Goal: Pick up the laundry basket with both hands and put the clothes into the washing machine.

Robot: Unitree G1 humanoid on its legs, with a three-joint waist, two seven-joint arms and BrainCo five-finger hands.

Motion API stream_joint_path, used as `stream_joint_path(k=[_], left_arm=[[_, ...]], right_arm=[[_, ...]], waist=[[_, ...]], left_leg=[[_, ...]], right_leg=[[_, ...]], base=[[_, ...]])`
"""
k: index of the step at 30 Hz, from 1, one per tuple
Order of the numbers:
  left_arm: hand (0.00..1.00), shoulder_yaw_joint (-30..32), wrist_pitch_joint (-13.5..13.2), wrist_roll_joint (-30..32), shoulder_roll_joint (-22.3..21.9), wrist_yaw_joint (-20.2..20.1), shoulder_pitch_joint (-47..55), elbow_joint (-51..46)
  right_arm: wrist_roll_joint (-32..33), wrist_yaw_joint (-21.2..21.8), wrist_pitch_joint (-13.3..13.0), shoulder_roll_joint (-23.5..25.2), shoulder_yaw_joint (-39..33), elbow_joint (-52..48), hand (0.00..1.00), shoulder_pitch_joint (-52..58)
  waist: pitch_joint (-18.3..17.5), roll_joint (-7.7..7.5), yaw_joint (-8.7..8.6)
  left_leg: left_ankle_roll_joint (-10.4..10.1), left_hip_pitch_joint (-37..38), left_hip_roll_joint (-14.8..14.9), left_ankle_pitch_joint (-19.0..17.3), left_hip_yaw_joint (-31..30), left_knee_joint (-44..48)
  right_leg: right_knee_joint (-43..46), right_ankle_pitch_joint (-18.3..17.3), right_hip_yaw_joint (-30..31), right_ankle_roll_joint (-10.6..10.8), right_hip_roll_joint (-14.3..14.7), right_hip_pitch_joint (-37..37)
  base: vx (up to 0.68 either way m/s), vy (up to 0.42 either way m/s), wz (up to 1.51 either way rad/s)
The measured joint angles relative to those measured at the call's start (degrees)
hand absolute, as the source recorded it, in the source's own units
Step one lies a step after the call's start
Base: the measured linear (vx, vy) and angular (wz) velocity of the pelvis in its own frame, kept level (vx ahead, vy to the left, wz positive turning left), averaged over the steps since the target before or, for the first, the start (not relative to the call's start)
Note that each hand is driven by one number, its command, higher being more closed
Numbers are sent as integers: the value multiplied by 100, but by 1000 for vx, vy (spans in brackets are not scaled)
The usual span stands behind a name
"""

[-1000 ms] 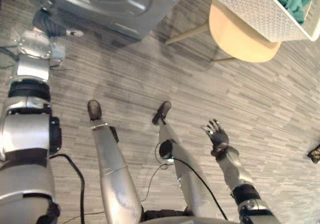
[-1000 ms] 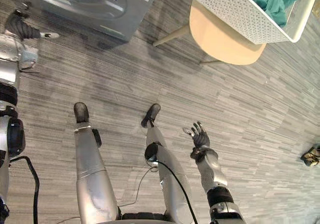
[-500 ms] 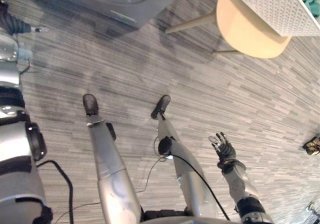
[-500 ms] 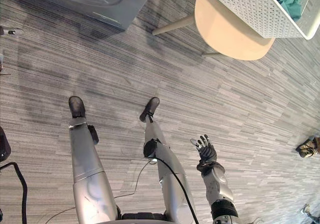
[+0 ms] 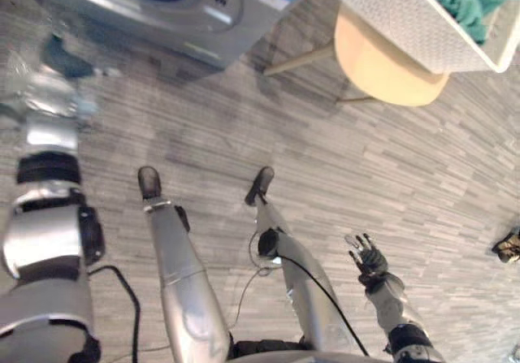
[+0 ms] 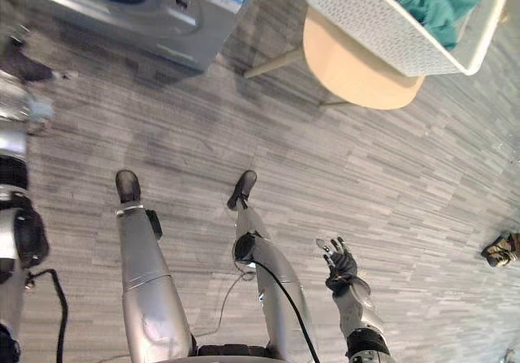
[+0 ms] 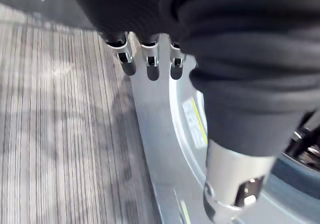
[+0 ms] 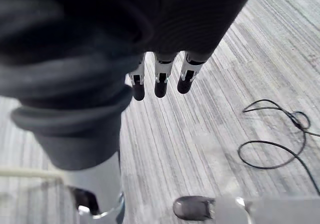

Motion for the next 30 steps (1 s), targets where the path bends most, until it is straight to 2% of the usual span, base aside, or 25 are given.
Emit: stream_joint_path(k=[1,2,4,5,7,8,9,11,12,14,15,16,17,18,19,20,23,24,25,26,27,28,29,30], left_arm=[[0,1,-48,-464,-155,-25,363,-10],[0,2,-53,-663,-244,-45,538,-40],[0,-31,-106,-1327,-667,-290,1240,-187],[0,-80,-112,-1373,-788,-335,1440,-247],[0,-572,-155,-1354,-1267,-382,2310,-817],[0,-678,-166,-1350,-1419,-377,2569,-1021],[0,-853,-210,-1302,-1793,-306,3113,-1416],[0,-968,-283,-1145,-2493,-39,4051,-2071],[0,-1052,-305,-888,-2952,216,4637,-2342],[0,-1262,-325,-464,-3574,615,5420,-2328],[0,-1336,-332,-445,-3719,666,5558,-2249],[0,-1435,-337,-470,-3887,725,5690,-2115],[0,-1475,-341,-594,-4069,770,5724,-1903],[0,-1514,-350,-816,-4141,774,5701,-1741],[0,-1591,-355,-910,-4138,786,5607,-1629],[0,-1618,-368,-947,-4135,798,5569,-1571],[0,-1622,-394,-1018,-4119,1005,5410,-1470],[0,-1589,-401,-1106,-4105,1034,5413,-1461],[0,-1441,-423,-1244,-4082,1034,5437,-1436],[0,-1350,-427,-1281,-4075,1034,5446,-1399],[0,-1200,-421,-1459,-4040,1045,5460,-1283],[0,-1120,-414,-1559,-4007,1075,5515,-1244],[0,-1120,-412,-1668,-3952,1142,5669,-1243],[0,-1115,-416,-1701,-3920,1160,5757,-1243]], right_arm=[[-150,9,71,-113,-236,14,0,-9],[-219,9,98,-178,-376,31,0,-8],[-490,10,217,-499,-801,179,0,-3],[-547,9,251,-563,-859,204,0,10],[-687,0,286,-691,-1038,226,0,16],[-711,-1,289,-678,-1059,227,0,25],[-660,-16,283,-609,-1063,230,0,50],[-585,-46,255,-328,-1071,181,0,175],[-482,-68,239,-80,-1061,157,0,340],[-185,-267,91,340,-954,158,0,529],[-72,-322,38,407,-880,158,0,525],[94,-396,0,482,-832,156,0,531],[379,-465,-44,470,-678,158,0,537],[664,-517,-163,469,-577,79,0,434],[827,-553,-237,460,-436,-186,0,387],[896,-569,-263,462,-373,-397,0,390],[1102,-808,-528,356,184,-1363,0,292],[1101,-901,-646,317,436,-1772,0,224],[1075,-939,-690,297,675,-2216,0,164],[1068,-957,-711,297,777,-2446,0,156],[849,-1026,-744,307,953,-2831,0,139],[637,-1075,-749,304,1067,-3064,0,108],[378,-1146,-750,297,1155,-3382,0,59],[154,-1196,-765,280,1169,-3523,0,13]], waist=[[10,17,-12],[16,43,-18],[97,201,-51],[81,268,-58],[51,591,-98],[15,657,-98],[-62,788,-76],[-286,962,-38],[-550,1066,-6],[-969,1148,-10],[-1080,1159,-11],[-1182,1163,-50],[-1235,1150,-105],[-1300,1264,-184],[-1328,1293,-215],[-1337,1291,-227],[-1423,1282,-480],[-1481,1272,-499],[-1528,1253,-501],[-1550,1244,-510],[-1583,1190,-490],[-1588,1137,-482],[-1591,1083,-473],[-1592,1087,-467]], left_leg=[[35,336,-27,-98,187,82],[62,483,-48,-145,270,121],[156,1192,-118,-399,638,363],[187,1354,-118,-469,733,423],[330,2016,-111,-723,1154,563],[365,2184,-114,-763,1289,554],[436,2559,-102,-823,1550,463],[428,3054,-100,-866,1963,312],[424,3280,-95,-880,2194,148],[356,3736,-162,-800,2614,-422],[341,3846,-181,-765,2772,-578],[252,4015,-232,-712,2954,-739],[161,4230,-380,-680,3049,-835],[145,4330,-344,-622,3098,-978],[75,4447,-352,-541,3228,-1140],[36,4541,-367,-469,3343,-1255],[-83,5063,-470,-128,3669,-1889],[-123,5258,-423,-39,3729,-1982],[-74,5399,-320,20,3772,-1909],[-15,5437,-265,63,3780,-1828],[324,5432,-87,250,3727,-1475],[732,5359,74,490,3639,-1068],[1514,5150,353,973,3533,-383],[1683,5021,460,982,3379,18]], right_leg=[[409,-192,163,33,-131,31],[621,-292,241,59,-204,42],[1286,-593,522,150,-450,275],[1371,-624,596,173,-479,361],[1480,-780,732,222,-660,762],[1469,-804,606,241,-779,866],[1432,-829,240,233,-1048,1103],[1390,-848,-322,189,-1429,1408],[1262,-848,-620,188,-1550,1535],[887,-843,-912,184,-1632,1704],[923,-845,-921,163,-1671,1674],[1223,-853,-844,-6,-1807,1589],[1376,-720,-861,59,-1920,1587],[1335,-747,-803,31,-1788,1567],[1346,-779,-712,11,-1717,1507],[1379,-805,-656,8,-1696,1461],[1487,-940,-472,2,-1503,1421],[1589,-1029,-365,-54,-1374,1397],[1710,-1176,-300,-117,-1250,1397],[1762,-1257,-275,-148,-1191,1420],[1758,-1363,-230,-236,-1040,1539],[1671,-1419,-210,-298,-938,1698],[1504,-1497,-119,-351,-797,2006],[1410,-1546,-76,-387,-754,2163]], base=[[36,129,-23],[16,135,-15],[-12,136,-16],[-47,136,-30],[-70,163,-37],[-50,190,-52],[2,153,-55],[38,132,-65],[104,122,-62],[152,63,-67],[110,-16,-62],[148,-32,-51],[147,-33,-59],[167,-59,-62],[104,-59,-57],[143,-93,-50],[179,-131,-49],[162,-144,-73],[162,-144,-72],[171,-203,-61],[151,-187,-40],[235,-297,-44],[165,-216,-29],[194,-201,-31]])
